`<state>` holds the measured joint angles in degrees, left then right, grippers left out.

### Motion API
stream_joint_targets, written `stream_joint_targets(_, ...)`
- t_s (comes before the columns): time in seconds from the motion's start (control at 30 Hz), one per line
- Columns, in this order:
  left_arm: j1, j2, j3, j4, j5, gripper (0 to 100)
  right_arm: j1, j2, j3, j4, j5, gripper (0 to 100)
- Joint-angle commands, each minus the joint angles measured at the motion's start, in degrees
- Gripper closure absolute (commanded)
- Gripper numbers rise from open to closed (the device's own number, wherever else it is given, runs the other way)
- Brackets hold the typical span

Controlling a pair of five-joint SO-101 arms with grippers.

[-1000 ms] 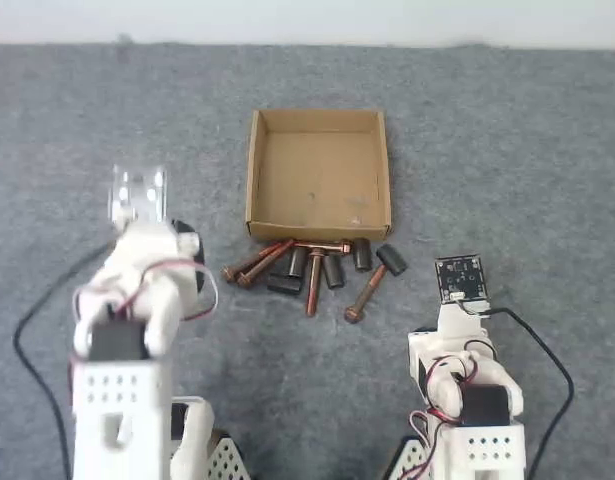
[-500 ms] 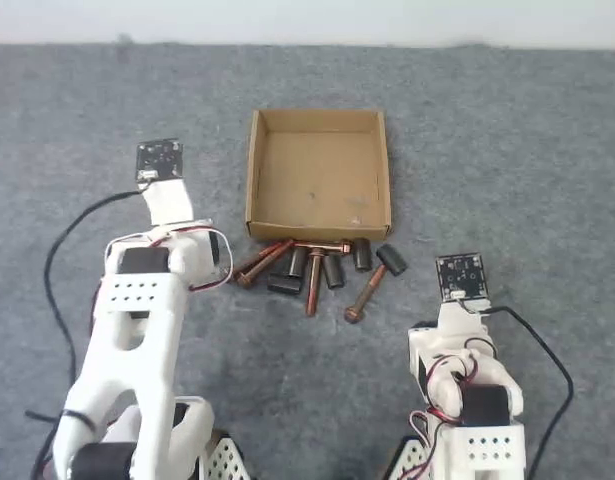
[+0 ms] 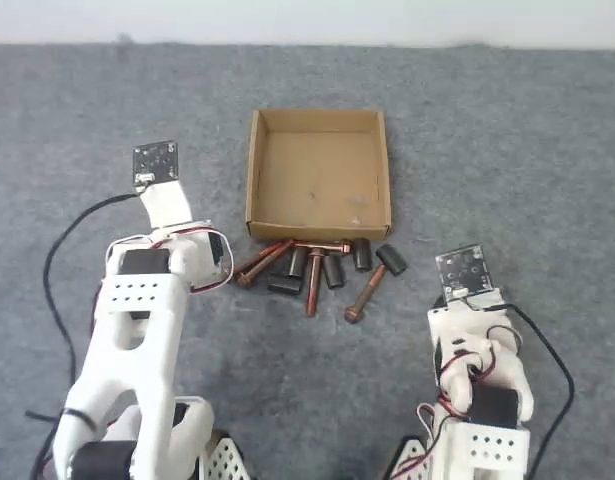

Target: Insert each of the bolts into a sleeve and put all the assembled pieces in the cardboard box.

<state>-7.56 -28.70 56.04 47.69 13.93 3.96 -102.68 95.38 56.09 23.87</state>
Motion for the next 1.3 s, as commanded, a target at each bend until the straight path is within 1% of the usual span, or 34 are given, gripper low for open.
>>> stream_joint_targets(0.0,0.0,0.1,1.3,-3.3,0.7,87,1.3,-0.6,-0.8,-2.9,0.0,98.8)
stream_joint_targets(0.13,-0.1,0.1,2.2,-5.5,0.7,87,0.4,-0.5,-6.2,-0.3,-0.2,98.8)
stream_joint_targets(0.27,-0.1,0.1,2.3,-5.4,0.6,87,-3.9,2.7,-13.7,4.9,-0.2,98.8)
stream_joint_targets(0.37,-0.1,0.1,2.3,-5.4,0.6,87,-6.5,12.8,-20.7,6.5,-1.3,98.8)
stream_joint_targets(0.47,-0.1,0.1,2.4,-5.4,0.6,87,-7.0,26.1,-27.5,6.2,-4.7,98.8)
stream_joint_targets(0.6,-0.1,0.1,2.5,-5.5,0.6,87,-8.0,40.8,-35.3,5.2,-6.1,98.8)
stream_joint_targets(0.73,-0.1,0.1,2.5,-5.6,0.6,87,-10.1,52.4,-40.5,4.3,-6.4,98.8)
stream_joint_targets(0.87,-0.1,0.1,2.5,-5.6,0.8,87,-13.2,61.9,-43.3,0.5,-9.8,98.8)
stream_joint_targets(0.97,-0.1,0.1,2.5,-5.7,0.8,87,-17.3,68.0,-45.4,-1.7,-8.5,98.5)
stream_joint_targets(1.03,-0.1,0.1,2.5,-5.7,0.9,87,-18.9,71.6,-46.9,-2.9,-8.7,94.4)
stream_joint_targets(1.13,-0.4,0.1,2.5,-5.7,0.9,87,-19.1,75.7,-49.6,-3.1,-8.9,85.4)
stream_joint_targets(1.27,-2.5,0.2,2.6,-7.6,0.9,87,-19.0,80.3,-52.3,-3.6,-8.4,84.3)
